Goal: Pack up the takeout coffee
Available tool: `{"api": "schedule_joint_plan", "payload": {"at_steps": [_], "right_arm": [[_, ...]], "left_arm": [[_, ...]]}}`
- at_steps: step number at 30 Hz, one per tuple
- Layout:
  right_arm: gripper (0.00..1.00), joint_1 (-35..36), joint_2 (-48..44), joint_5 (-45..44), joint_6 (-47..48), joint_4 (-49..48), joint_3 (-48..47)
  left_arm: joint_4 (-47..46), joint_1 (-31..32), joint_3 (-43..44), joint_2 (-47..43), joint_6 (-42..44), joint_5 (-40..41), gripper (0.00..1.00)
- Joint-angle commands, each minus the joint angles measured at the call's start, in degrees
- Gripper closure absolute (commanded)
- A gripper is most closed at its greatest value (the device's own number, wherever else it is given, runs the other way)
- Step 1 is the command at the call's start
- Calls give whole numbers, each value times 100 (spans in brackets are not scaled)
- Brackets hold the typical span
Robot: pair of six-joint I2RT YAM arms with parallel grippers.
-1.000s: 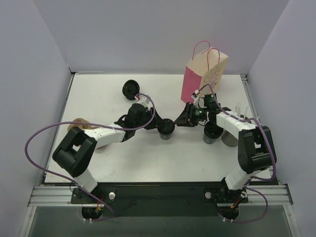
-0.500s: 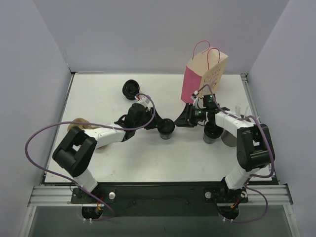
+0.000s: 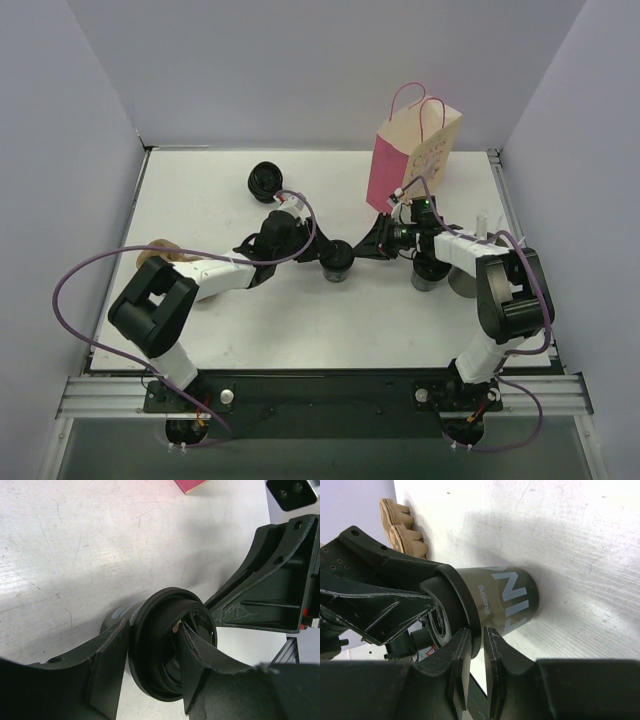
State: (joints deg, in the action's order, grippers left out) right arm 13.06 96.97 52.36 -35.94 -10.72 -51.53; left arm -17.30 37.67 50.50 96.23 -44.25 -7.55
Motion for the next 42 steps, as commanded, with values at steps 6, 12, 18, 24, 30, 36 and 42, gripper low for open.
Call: {"api": "schedule_joint_plan", "payload": {"at_steps": [6,12,18,24,30,36,42], "right_arm": [[85,258,24,-1404,61,-34,1109],[84,276,-335,-975,-18,-71,891],[79,276,-854,-771,87,551,100],[66,250,-1110,-929,439,1046,-235],[60,250,-1329,-1228,702,1529,-261],[59,328,-1672,-1728,1036,2056,-445],[58,829,-1699,-2553,1467,2838,-1078]], "left_arm": [[1097,100,-770,529,250,474,49],[948,118,-849,467,224,404,49],[982,118,-683,274,224,202,49],[1368,118,-34,2,364,-53,42],[1808,100,574,-306,522,-98,33],[2196,-84,1154,-508,637,-193,25],[2555,-339,1497,-850,890,-397,20]]}}
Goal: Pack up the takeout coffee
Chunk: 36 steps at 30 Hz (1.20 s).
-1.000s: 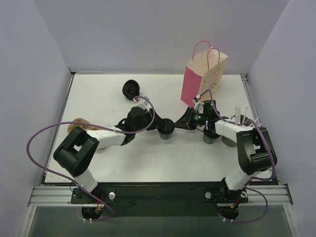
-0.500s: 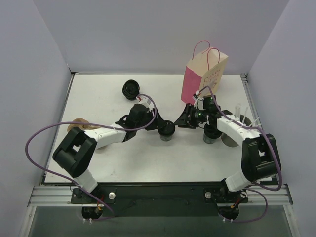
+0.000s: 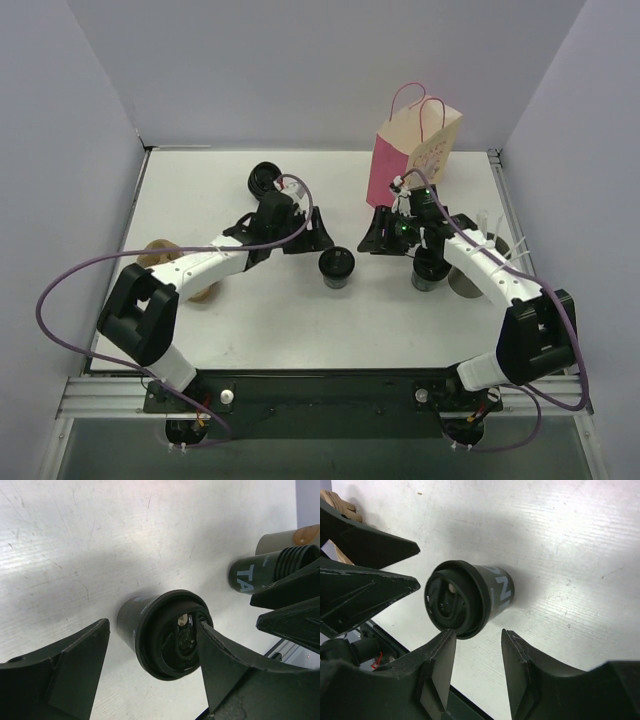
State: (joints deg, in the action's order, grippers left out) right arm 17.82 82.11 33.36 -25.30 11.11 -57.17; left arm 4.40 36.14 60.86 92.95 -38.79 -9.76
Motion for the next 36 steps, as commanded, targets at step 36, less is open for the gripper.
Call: {"api": "schedule_joint_plan", "payload": {"at_steps": [36], "right_arm": [[47,2243,1299,-2853,710,2105,-2536]], "left_arm": [[2381,-1329,-883,-3801,2032,1345,9]]}}
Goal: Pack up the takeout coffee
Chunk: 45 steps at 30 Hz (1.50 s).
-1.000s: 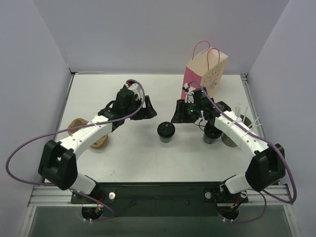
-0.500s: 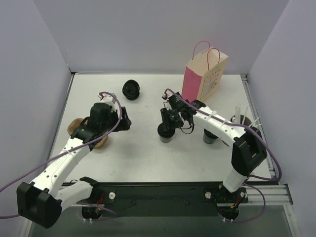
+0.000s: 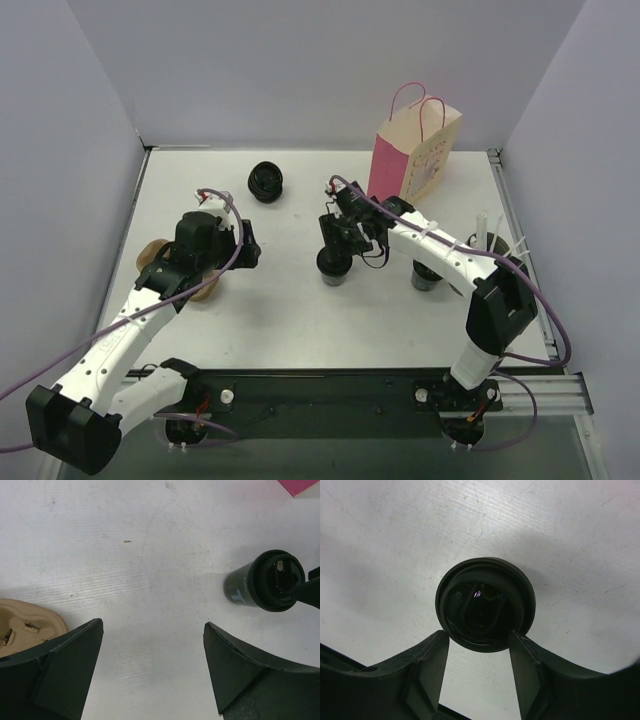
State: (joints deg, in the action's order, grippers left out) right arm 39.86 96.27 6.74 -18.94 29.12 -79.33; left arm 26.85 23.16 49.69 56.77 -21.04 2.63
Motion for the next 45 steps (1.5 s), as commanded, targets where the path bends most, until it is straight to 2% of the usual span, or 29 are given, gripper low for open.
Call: {"api": "schedule_joint_plan", "payload": {"at_steps": [1,2,4,10,17,20,28,31,36,45], "right_arm": [[45,40,-135,-217,83,313,-329],[33,48,-126,-278,101,313,-329],[24,57,-91,-314,180,304,-346],[14,49,190,-358,320,313,-504],[14,154,586,-305,356,313,-672],[14,180,717,-542,373,348,-654],[31,189,674,-1271,365,542,-470],[32,154,630,-1447,400,656,-469],[32,-206,481,-1764,461,779,-250],[30,-1313,129,-1896,496,779,295]], "left_arm": [[145,-22,225,-202,258,132,9],[145,-22,208,-219,267,141,9],[145,-22,181,-281,276,141,9],[154,-30,155,-369,293,158,9],[127,-31,137,-404,284,167,9],[119,-31,120,-430,284,176,9],[84,-22,111,-439,276,194,9],[101,-22,102,-448,276,211,9],[110,-31,93,-509,276,238,9],[84,-31,76,-571,267,220,9]]}}
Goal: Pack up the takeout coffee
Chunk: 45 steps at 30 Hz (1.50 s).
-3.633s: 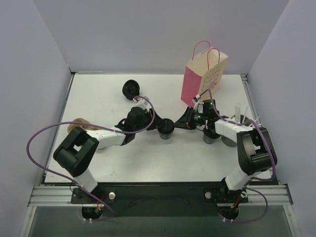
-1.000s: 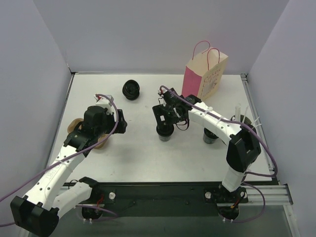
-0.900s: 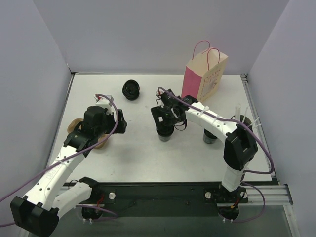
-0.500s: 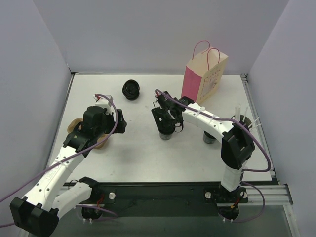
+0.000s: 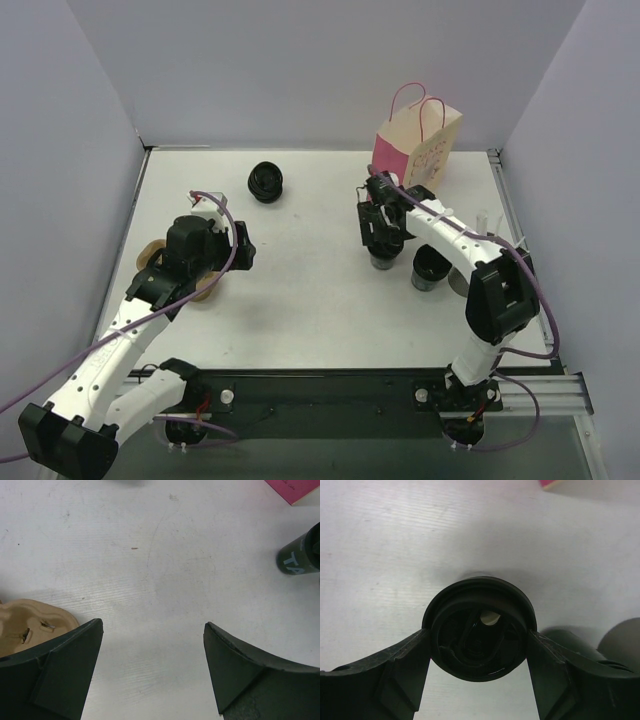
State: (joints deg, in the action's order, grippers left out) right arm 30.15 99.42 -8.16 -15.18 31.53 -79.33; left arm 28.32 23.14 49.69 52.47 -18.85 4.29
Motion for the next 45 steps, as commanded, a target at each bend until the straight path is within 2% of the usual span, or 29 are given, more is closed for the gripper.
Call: {"api": "schedule_joint_plan", "payload": {"at_steps": [1,8,20,31,40,45], "right_arm": [[30,-413,-212,-431,121,539,304],[26,-861,-168,-397,121,503,287],[13,-897,-519,-247,165,503,-47],[12,-1002,-810,-159,270,556,-609],[20,-1196,-345,-204,1025,328,-2524],[24,-1310,68,718,1814,319,-3613]], "left_arm": [[-54,-28,67,-149,48,63,9],[-54,-28,58,-158,22,10,9],[-63,-28,67,-149,22,10,9],[-20,-20,128,-175,66,-34,9],[122,-20,14,-404,391,11,9],[139,-28,32,-404,417,-69,9]]}}
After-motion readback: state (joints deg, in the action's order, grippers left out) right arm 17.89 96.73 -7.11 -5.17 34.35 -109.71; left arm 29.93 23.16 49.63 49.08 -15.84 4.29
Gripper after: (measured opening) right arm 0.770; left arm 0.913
